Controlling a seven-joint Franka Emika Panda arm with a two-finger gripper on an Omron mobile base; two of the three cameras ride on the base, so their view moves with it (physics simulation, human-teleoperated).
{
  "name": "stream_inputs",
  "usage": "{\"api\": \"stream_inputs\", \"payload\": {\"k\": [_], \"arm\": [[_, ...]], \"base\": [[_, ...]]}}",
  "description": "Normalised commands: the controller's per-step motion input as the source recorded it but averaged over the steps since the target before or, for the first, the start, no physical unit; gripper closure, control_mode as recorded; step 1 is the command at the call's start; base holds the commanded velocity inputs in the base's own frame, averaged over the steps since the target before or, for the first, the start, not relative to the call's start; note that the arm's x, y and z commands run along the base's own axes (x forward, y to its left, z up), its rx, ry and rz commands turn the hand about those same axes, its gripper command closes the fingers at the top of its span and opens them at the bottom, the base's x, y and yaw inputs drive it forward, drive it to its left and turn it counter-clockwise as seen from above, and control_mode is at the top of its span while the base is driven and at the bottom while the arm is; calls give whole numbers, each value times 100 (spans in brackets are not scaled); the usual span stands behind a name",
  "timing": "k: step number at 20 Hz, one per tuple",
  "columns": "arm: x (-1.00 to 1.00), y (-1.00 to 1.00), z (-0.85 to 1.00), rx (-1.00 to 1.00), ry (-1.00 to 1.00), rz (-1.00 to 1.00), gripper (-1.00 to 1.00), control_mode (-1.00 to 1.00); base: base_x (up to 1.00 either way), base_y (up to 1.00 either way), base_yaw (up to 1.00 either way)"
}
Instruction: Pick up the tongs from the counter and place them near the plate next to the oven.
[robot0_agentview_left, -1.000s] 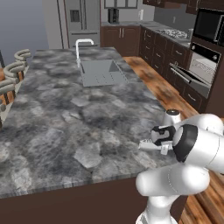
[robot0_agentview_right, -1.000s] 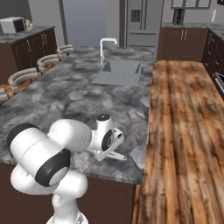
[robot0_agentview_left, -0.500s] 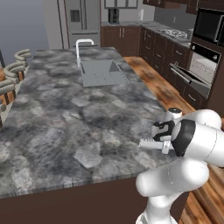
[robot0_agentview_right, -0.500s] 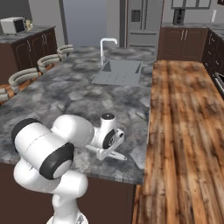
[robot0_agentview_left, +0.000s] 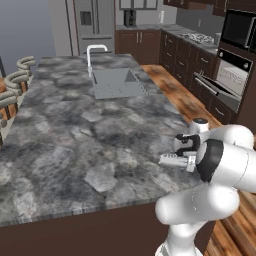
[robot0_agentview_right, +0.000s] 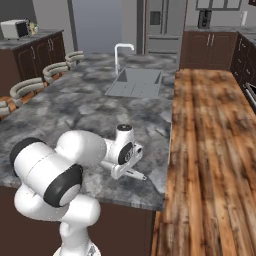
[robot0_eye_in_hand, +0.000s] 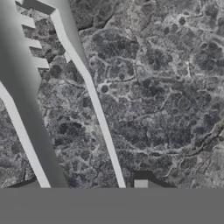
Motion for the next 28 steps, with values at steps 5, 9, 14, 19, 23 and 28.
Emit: {"api": "stream_inputs", "payload": {"k": [5, 9, 14, 19, 23, 28], "arm": [[-33, 9, 92, -5, 3, -15, 100, -100], [-25, 36, 100, 0, 11, -31, 100, -100], [-14, 48, 98, 6, 6, -38, 100, -100], [-18, 39, 82, 9, 1, -56, 100, -100], [-37, 12, 41, 7, 3, -65, 100, -100], [-61, 1, 39, 0, 3, -52, 100, -100]], "base": [[0, 0, 0], [0, 0, 0], [0, 0, 0], [0, 0, 0], [0, 0, 0], [0, 0, 0]]}}
